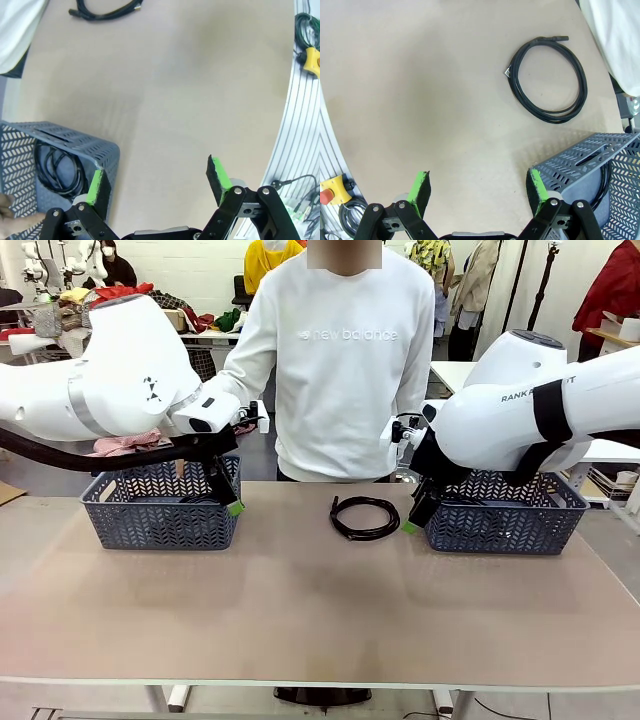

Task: Organize the cables according to human instructions.
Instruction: Pick up a bundle of cables and place it in the basket indicated by the human.

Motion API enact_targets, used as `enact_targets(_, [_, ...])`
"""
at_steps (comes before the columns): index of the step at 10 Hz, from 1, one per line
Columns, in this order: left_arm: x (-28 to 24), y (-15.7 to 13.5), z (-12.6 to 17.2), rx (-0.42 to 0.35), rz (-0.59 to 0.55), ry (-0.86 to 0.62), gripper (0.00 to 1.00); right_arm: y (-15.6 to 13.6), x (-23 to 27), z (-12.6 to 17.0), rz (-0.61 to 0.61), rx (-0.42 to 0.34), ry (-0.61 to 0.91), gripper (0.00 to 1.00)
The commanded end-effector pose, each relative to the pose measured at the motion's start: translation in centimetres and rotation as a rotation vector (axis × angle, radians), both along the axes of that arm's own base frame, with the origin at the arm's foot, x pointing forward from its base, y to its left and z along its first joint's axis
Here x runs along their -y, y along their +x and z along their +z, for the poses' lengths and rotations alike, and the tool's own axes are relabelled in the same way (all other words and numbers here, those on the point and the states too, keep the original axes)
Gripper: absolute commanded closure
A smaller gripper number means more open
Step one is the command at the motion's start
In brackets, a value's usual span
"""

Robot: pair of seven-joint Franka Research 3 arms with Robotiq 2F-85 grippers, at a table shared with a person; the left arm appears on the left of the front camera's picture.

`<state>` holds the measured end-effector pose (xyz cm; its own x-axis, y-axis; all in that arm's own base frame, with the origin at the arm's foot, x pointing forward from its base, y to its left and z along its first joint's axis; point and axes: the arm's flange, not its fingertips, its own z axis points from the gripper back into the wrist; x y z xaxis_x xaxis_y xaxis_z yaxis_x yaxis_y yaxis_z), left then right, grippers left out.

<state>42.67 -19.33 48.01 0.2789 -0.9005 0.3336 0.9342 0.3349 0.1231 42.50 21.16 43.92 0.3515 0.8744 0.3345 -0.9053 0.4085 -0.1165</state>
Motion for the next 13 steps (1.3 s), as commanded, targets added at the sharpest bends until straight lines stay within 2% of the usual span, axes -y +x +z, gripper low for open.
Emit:
enact_targets(1, [1.3, 0.5, 0.6, -0.024, 0.098, 0.030, 0.00, 0.0, 0.0, 0.1, -0.005, 0.007, -0.001, 0.00])
enact_targets(3, [3.1, 1.4, 1.1, -0.079, 0.193, 0.051, 0.00, 0.0, 0.0, 0.1, -0.005, 0.007, -0.001, 0.00])
enact_targets(6, [6.9, 3.9, 1.0, -0.093, 0.273, 0.115, 0.00, 0.0, 0.0, 0.1, -0.005, 0.007, -0.001, 0.00])
enact_targets(9, [10.9, 6.6, -0.3, -0.106, 0.346, 0.123, 0.00, 0.0, 0.0, 0.1, -0.005, 0.007, -0.001, 0.00])
enact_targets(12, [12.6, 8.1, -1.6, -0.114, 0.370, 0.126, 0.00, 0.0, 0.0, 0.1, -0.005, 0.007, -0.001, 0.00])
enact_targets(13, [11.9, 7.1, -1.5, -0.114, 0.339, 0.101, 0.00, 0.0, 0.0, 0.1, -0.005, 0.007, -0.001, 0.00])
